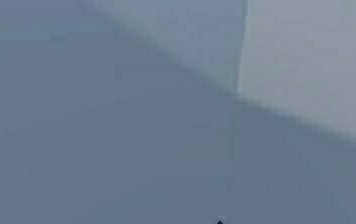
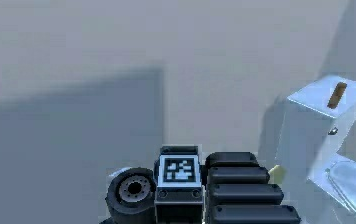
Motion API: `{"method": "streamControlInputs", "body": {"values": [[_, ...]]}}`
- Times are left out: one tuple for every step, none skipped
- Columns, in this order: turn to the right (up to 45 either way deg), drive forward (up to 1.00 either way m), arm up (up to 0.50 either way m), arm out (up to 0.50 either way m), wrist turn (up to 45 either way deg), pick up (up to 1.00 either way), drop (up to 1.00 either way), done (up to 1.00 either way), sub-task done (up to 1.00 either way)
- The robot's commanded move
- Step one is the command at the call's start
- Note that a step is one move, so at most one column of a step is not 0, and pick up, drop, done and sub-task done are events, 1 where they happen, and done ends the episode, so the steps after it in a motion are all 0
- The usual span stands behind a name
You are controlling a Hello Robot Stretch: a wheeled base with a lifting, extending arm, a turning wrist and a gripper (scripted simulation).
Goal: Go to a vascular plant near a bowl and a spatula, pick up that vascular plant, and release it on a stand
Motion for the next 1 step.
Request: {"method": "streamControlInputs", "body": {"values": [[45.0, 0.0, 0.0, 0.0, 0.0, 0.0, 0.0, 0.0, 0.0]]}}
